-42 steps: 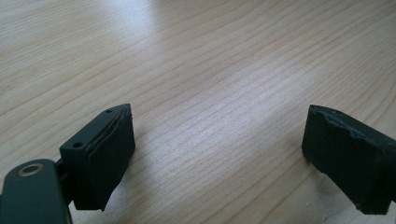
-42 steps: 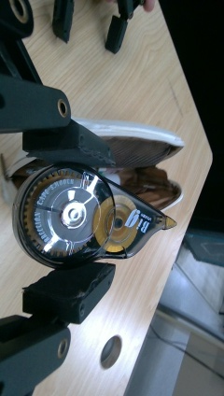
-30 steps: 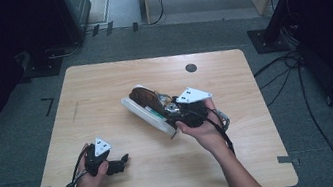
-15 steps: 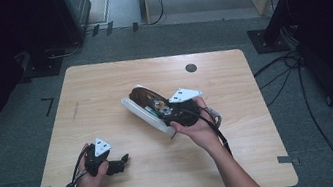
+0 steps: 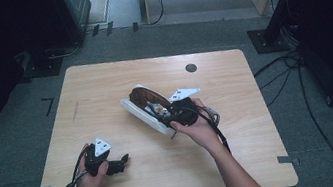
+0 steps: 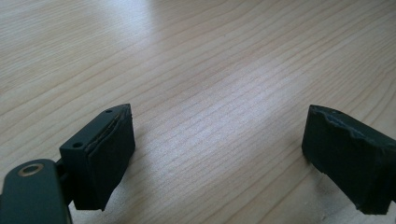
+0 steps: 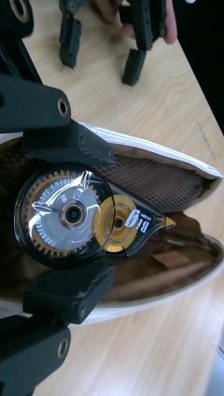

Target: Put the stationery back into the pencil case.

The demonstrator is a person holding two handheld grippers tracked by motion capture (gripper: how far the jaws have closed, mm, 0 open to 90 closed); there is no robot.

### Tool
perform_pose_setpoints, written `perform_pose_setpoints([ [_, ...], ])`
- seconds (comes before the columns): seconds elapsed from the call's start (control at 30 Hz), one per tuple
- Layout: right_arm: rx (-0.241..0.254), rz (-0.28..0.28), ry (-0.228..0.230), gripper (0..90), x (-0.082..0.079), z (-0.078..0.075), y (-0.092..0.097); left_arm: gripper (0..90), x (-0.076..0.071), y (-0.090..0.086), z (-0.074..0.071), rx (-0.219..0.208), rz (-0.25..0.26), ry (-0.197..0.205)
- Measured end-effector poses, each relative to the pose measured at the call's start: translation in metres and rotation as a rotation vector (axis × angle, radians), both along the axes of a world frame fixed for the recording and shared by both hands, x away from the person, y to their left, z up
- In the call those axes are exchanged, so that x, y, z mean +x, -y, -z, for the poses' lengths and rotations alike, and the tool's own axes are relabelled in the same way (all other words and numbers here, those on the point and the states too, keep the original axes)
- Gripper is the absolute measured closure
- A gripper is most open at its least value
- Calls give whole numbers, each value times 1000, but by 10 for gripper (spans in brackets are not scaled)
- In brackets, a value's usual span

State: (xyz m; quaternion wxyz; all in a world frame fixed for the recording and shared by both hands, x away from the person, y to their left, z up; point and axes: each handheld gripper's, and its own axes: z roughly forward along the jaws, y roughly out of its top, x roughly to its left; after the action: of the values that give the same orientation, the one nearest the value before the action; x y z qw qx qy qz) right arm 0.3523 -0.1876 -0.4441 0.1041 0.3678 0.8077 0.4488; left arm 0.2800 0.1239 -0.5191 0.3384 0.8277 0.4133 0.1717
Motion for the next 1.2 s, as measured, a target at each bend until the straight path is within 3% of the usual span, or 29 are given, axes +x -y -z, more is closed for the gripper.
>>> perform_pose_setpoints([
  [0.37,5,-40,-143,416,8,6,-1,97,0,0,0,0,1,-1],
  [0.5,-20,-37,-160,416,9,8,-2,97,0,0,0,1,1,-1],
  [0.6,-24,-34,-164,415,10,9,-2,97,0,0,0,0,1,-1],
  [0.73,-67,-29,-155,415,10,9,-4,97,0,0,0,1,2,-1],
  [1.2,-97,-28,-139,411,9,10,-5,97,0,0,0,1,2,-1],
])
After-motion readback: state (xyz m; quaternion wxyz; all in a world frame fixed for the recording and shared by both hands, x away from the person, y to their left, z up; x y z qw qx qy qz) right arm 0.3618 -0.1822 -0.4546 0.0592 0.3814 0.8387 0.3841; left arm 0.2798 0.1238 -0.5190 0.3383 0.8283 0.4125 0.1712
